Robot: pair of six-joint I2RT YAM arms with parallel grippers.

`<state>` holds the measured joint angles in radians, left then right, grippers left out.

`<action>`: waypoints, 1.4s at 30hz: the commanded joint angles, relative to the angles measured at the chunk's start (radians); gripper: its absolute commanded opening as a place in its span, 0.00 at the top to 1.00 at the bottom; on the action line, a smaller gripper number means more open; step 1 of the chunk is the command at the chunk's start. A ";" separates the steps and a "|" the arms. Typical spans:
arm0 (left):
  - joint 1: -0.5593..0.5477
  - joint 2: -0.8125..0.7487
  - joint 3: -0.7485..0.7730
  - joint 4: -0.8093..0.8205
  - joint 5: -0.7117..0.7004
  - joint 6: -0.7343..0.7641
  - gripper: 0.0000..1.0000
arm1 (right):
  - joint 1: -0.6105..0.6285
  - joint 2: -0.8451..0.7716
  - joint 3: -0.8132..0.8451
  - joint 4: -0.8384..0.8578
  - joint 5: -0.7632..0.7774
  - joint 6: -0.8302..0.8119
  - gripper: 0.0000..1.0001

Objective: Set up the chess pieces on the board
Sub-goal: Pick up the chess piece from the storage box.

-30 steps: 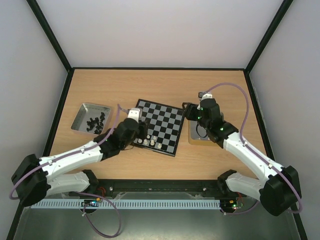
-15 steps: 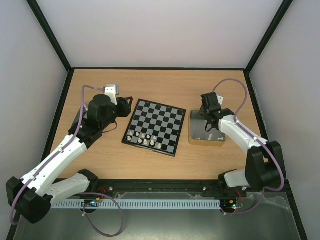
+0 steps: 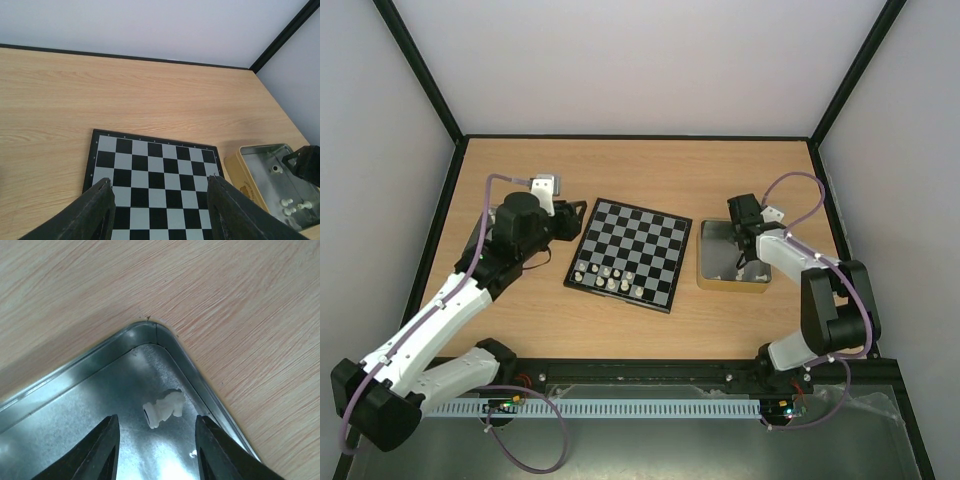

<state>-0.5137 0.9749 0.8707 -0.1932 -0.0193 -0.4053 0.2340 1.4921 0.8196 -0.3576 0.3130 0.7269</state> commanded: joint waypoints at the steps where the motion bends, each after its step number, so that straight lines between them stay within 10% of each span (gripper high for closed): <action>1: 0.013 -0.001 -0.014 0.016 0.030 0.019 0.47 | -0.019 0.030 -0.013 0.054 0.043 0.101 0.61; 24: 0.026 -0.002 -0.036 0.032 0.042 0.016 0.47 | -0.039 0.113 -0.025 0.093 -0.258 -0.012 0.83; 42: 0.031 -0.003 -0.039 0.037 0.050 0.013 0.47 | -0.053 0.084 -0.007 0.108 -0.041 0.138 0.55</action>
<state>-0.4919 0.9760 0.8421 -0.1753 0.0227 -0.3996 0.1925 1.5520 0.8043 -0.2611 0.2047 0.8021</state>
